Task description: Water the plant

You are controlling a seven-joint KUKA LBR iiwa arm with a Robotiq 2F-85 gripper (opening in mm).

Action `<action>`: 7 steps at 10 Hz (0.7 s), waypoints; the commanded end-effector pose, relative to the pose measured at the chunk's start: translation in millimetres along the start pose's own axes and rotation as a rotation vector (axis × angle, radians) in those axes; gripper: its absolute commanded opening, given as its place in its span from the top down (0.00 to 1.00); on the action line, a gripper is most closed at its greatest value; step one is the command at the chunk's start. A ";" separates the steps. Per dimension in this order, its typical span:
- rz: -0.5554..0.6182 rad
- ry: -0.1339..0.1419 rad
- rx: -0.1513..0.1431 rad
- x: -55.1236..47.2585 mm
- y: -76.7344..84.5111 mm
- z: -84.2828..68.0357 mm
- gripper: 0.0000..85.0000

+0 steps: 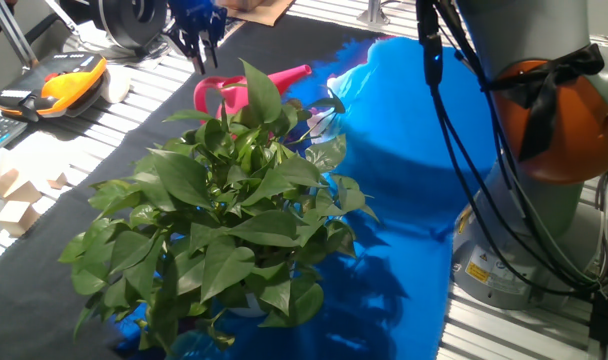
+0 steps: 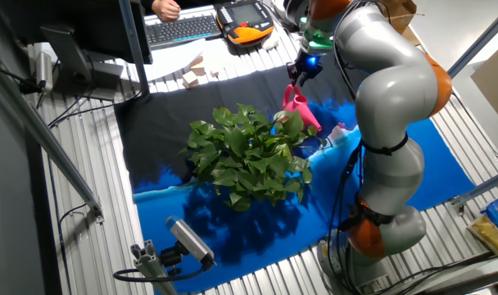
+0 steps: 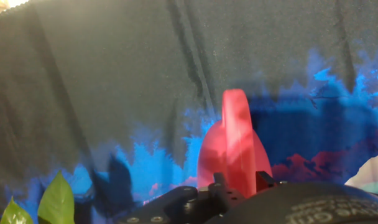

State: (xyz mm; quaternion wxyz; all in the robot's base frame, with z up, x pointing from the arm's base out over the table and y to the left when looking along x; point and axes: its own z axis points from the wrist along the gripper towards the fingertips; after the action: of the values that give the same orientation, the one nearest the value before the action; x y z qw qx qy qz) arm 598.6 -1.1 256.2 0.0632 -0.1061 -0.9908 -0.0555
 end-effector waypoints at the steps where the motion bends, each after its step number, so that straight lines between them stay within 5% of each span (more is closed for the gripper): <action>1: 0.000 -0.004 0.005 -1.3 -0.3 0.7 0.00; 7: -0.011 -0.019 0.023 -14.1 -1.1 12.3 0.00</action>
State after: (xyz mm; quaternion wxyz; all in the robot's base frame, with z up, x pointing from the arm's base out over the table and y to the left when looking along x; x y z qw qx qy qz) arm 610.8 -3.6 241.7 0.0550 -0.1005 -0.9925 -0.0433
